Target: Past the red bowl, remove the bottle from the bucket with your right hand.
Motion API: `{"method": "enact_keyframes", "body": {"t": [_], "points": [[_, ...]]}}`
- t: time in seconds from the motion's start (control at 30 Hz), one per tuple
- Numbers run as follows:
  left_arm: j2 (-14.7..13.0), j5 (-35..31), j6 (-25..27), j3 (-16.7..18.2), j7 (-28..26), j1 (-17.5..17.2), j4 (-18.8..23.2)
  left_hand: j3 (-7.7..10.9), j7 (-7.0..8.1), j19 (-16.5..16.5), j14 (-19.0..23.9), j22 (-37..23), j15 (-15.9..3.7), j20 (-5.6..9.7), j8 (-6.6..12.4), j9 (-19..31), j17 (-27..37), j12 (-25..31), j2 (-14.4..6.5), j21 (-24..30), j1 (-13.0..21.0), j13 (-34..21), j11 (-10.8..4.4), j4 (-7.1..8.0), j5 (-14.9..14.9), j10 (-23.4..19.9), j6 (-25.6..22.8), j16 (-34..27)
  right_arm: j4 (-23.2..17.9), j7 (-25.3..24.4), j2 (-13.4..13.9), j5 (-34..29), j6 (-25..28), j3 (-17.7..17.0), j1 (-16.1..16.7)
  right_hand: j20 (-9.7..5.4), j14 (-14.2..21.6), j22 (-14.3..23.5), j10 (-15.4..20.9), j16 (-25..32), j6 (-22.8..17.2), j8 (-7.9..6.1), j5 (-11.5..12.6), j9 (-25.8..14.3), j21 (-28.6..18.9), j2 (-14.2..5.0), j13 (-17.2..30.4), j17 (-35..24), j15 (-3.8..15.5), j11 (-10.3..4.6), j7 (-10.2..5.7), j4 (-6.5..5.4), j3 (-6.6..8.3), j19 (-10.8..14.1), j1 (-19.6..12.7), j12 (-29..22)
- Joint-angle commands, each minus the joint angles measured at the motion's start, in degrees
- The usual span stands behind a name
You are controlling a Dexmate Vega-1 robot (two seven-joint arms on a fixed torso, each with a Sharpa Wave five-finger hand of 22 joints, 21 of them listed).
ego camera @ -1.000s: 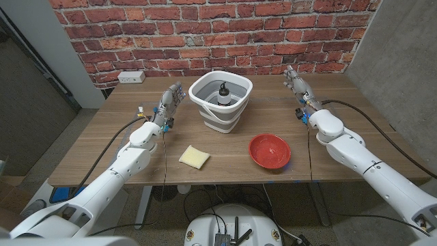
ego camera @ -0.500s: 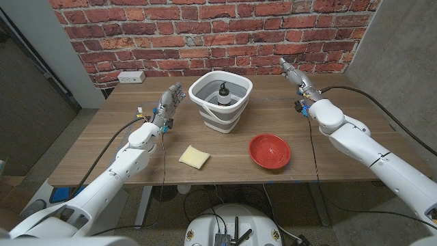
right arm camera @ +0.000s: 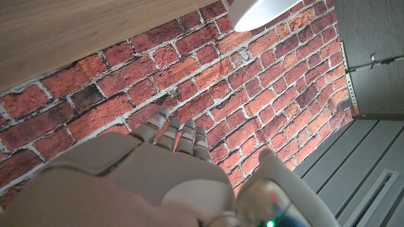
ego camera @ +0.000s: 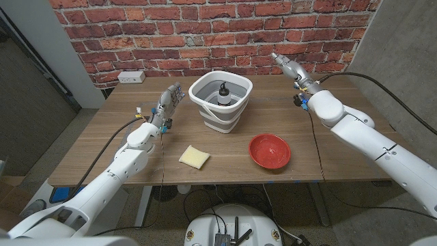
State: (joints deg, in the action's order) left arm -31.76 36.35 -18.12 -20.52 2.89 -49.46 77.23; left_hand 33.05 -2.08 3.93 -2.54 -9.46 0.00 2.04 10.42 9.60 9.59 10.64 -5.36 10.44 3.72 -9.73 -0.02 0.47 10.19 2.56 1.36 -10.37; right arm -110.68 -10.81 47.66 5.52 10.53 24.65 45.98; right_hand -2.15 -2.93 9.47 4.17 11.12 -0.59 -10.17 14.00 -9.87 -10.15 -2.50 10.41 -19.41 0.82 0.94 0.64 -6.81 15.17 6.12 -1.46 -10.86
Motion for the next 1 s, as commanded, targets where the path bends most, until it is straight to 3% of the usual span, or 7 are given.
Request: {"method": "enact_keyframes", "body": {"t": [0.03, 0.43, 0.9, 1.0], "points": [[-0.2, -0.1, -0.6, 0.2, 0.1, -0.3, 0.4, 0.47, -0.21, 0.3, 0.2, -0.1, -0.03, 4.39, 0.16, 0.2, 0.2, 0.3, -3.1, 0.3, -0.6, -0.1, -0.04, -0.13, 0.2, -0.3, -0.3, -0.1, -5.6, 3.9, 2.2, -7.5, 8.1, 3.2, -4.3, -0.45, 0.1, 0.1, 0.7, 0.3, -0.2, -0.48, 0.4, -0.2, -0.4, 0.28, 0.2, 0.1, -0.49, -0.02, 0.8, 0.55, 0.1, 0.2, -0.8, -0.5], [-0.6, 0.1, -0.7, 0.7, -0.4, -1.6, 1.6, 0.64, -0.24, 0.3, 0.5, -0.1, 0.04, 4.37, 0.17, 0.2, 0.2, 0.3, -3.1, 0.3, -0.7, -0.1, 0.05, -0.24, 0.2, -0.5, -0.5, 0.0, -8.5, 10.8, 3.0, -16.6, 13.1, 8.4, -10.2, 1.02, -0.3, 0.1, 2.0, 0.0, -0.2, -0.61, 0.3, -0.3, -0.3, 0.87, 0.3, 0.9, -1.95, -0.38, 0.81, 1.82, 0.14, -0.2, -2.0, -0.8], [-1.0, 0.1, -0.6, 0.8, -0.2, -1.6, 1.7, 0.87, -0.24, 0.4, 0.7, -0.1, 0.08, 4.35, 0.15, 0.2, 0.2, 0.3, -3.0, 0.3, -0.7, -0.1, 0.05, -0.36, 0.2, -0.9, -0.7, 0.0, -8.7, 20.5, 1.4, -24.6, 14.5, 13.4, -16.9, 4.92, -2.5, 0.2, 3.0, -0.2, -0.2, -0.88, -0.2, -0.5, 0.0, 1.76, 0.7, 2.1, -4.87, -0.19, 0.42, 4.67, 0.46, -2.8, -4.6, -0.9], [-0.9, 0.1, -0.6, 0.8, 0.0, -1.3, 1.4, 0.92, -0.24, 0.4, 0.7, -0.1, 0.11, 4.38, 0.15, 0.2, 0.2, 0.3, -3.1, 0.3, -0.7, -0.1, 0.03, -0.38, 0.2, -0.9, -0.8, 0.0, -8.3, 22.9, 0.8, -25.9, 14.5, 14.4, -18.4, 5.84, -2.7, 0.3, 3.8, 0.0, -0.2, -1.0, -0.5, -0.6, -0.1, 1.77, 0.8, 2.3, -4.02, 0.05, 0.38, 5.48, 0.72, -3.3, -5.4, -1.1]]}}
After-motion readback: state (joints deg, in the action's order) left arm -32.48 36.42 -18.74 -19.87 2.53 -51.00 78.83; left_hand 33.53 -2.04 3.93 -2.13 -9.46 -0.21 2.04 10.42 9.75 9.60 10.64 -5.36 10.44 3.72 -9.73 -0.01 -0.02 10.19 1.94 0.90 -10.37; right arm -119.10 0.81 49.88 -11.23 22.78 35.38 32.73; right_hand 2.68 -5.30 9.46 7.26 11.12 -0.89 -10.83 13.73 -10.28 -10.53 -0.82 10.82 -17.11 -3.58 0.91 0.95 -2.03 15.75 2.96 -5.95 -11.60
